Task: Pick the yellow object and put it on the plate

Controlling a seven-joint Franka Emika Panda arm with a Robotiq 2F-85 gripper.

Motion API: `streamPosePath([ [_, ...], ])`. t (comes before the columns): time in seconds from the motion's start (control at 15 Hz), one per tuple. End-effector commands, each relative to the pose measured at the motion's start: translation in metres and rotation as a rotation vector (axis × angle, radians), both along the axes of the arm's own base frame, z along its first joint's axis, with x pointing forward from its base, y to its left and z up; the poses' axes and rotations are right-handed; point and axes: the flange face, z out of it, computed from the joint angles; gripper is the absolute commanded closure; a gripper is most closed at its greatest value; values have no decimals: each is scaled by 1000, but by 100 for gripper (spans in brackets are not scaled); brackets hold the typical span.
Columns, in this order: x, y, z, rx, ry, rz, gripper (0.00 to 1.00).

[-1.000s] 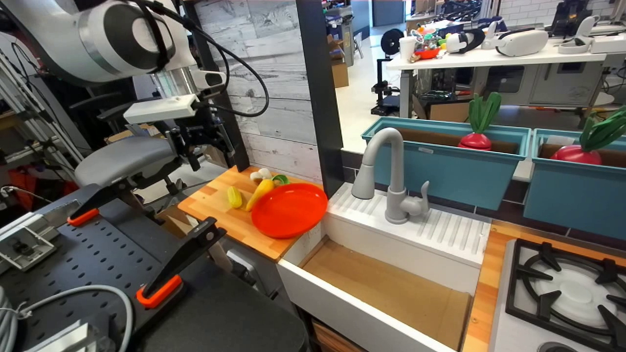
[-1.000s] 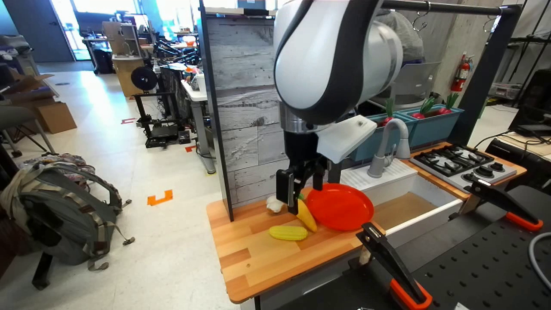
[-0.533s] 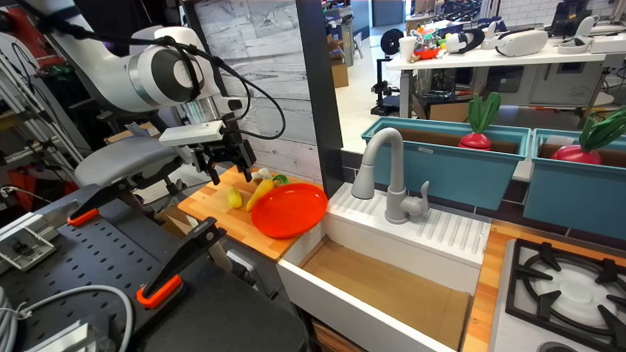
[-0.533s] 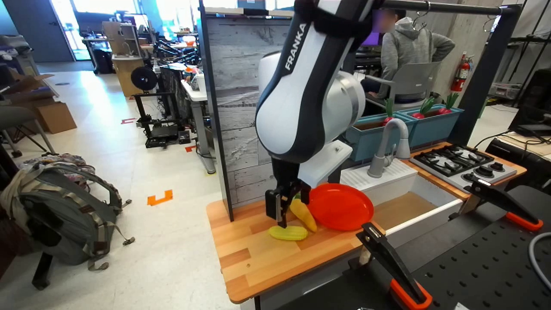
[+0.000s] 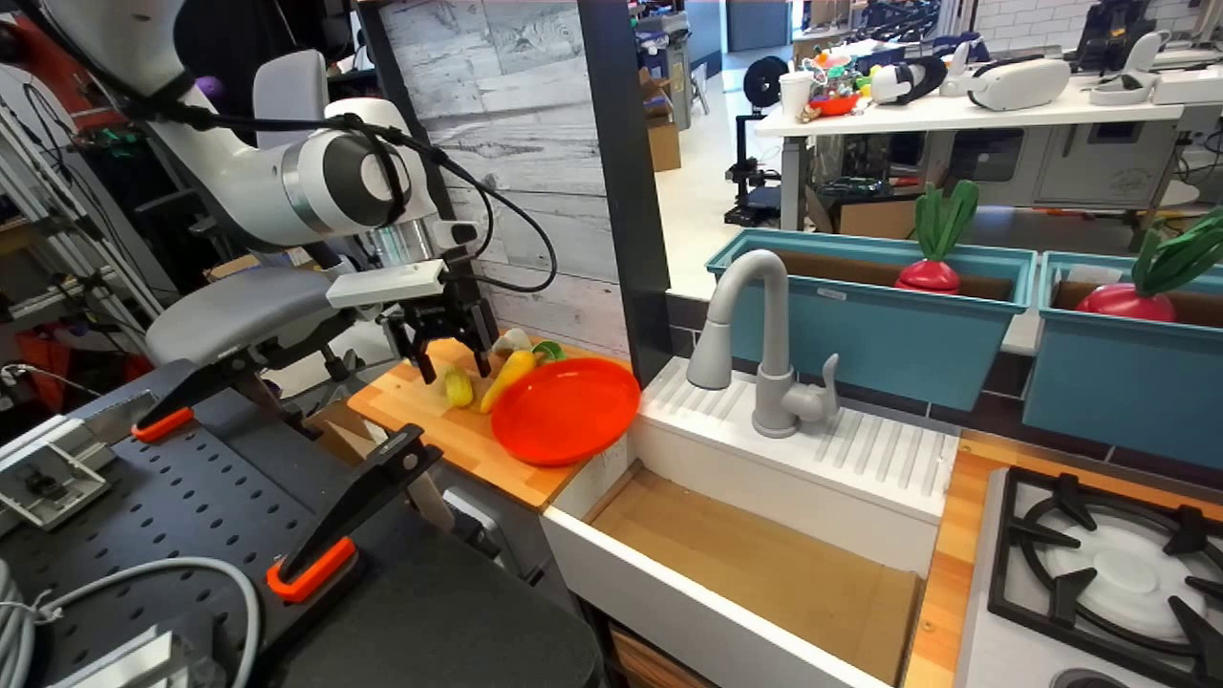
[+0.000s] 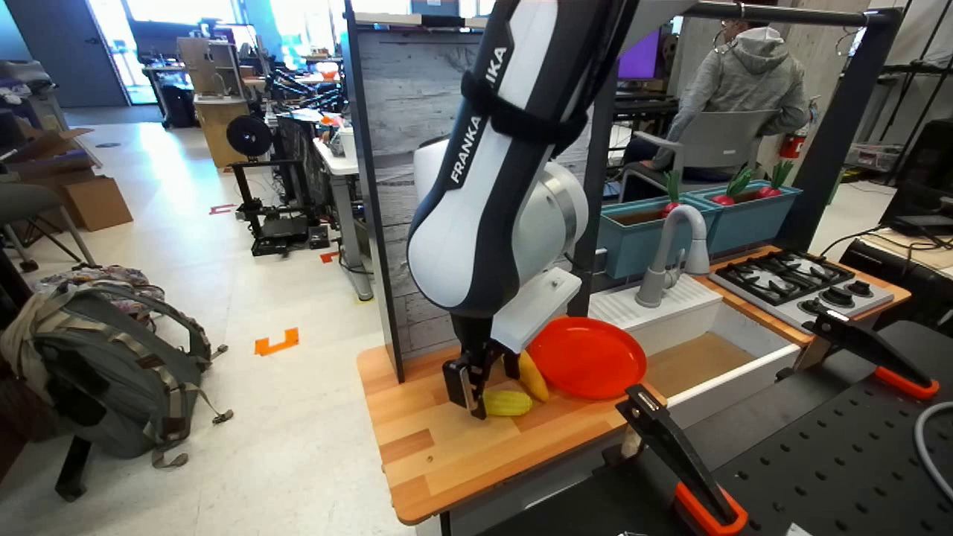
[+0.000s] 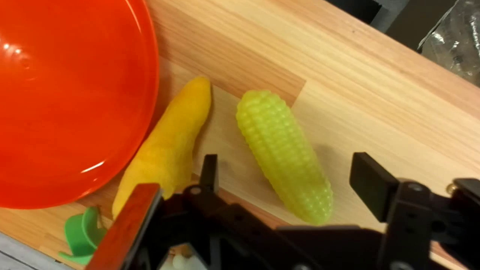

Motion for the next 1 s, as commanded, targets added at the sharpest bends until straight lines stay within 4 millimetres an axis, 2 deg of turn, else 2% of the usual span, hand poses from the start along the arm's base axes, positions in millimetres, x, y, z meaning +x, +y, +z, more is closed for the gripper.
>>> streamPosePath([
  [0.0, 14, 3, -6, -49, 12, 24, 42],
  [0.4, 24, 2, -4, -66, 45, 20, 88],
  [0.73, 21, 8, 9, -54, 1, 22, 97],
  [0.93, 13, 7, 25, -32, 4, 23, 94],
])
